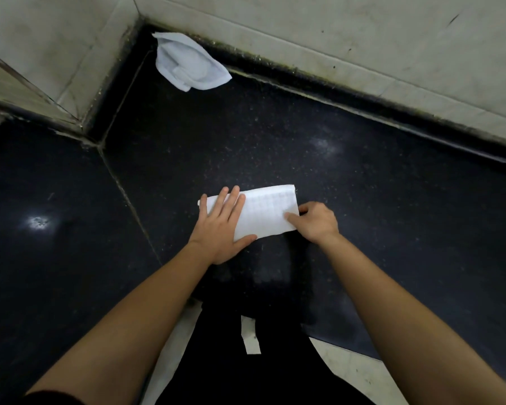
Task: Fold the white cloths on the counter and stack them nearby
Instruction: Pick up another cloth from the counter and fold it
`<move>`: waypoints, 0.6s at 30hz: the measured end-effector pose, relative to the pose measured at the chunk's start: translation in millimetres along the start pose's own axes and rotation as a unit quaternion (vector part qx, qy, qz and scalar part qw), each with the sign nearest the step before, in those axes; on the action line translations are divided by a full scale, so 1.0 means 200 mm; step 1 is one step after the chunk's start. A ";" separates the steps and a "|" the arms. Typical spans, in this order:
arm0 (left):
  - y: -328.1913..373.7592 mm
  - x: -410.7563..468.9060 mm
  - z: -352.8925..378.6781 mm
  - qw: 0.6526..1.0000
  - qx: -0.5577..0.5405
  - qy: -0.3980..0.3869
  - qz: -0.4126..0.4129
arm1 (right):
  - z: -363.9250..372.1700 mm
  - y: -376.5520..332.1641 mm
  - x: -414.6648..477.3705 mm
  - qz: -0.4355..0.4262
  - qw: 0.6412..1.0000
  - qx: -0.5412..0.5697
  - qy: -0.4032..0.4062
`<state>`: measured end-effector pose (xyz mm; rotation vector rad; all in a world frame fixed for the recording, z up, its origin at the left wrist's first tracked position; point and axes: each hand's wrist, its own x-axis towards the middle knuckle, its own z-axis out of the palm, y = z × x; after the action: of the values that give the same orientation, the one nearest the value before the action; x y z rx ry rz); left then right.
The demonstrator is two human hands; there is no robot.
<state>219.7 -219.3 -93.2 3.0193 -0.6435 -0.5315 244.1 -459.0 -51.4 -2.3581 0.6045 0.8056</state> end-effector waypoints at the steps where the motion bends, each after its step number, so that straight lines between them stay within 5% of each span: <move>1: 0.00 0.00 0.00 1.000 -0.009 0.000 -0.003 | 0.00 -0.01 0.00 0.016 0.999 0.039 -0.005; 6: 0.02 0.03 -0.02 0.999 -0.040 -0.023 -0.019 | -0.01 -0.01 0.00 0.107 0.950 0.291 -0.042; 15: 0.04 0.06 -0.07 0.999 -0.024 -0.035 -0.028 | -0.05 -0.03 -0.06 0.169 0.895 0.404 -0.089; 18: 0.00 -0.01 -0.10 0.988 -0.125 0.050 -0.082 | -0.05 -0.07 -0.09 0.159 0.886 0.428 -0.080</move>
<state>225.1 -220.3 -74.6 2.8526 -0.2979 -0.4243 243.0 -451.6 -27.5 -1.3895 1.0345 0.6640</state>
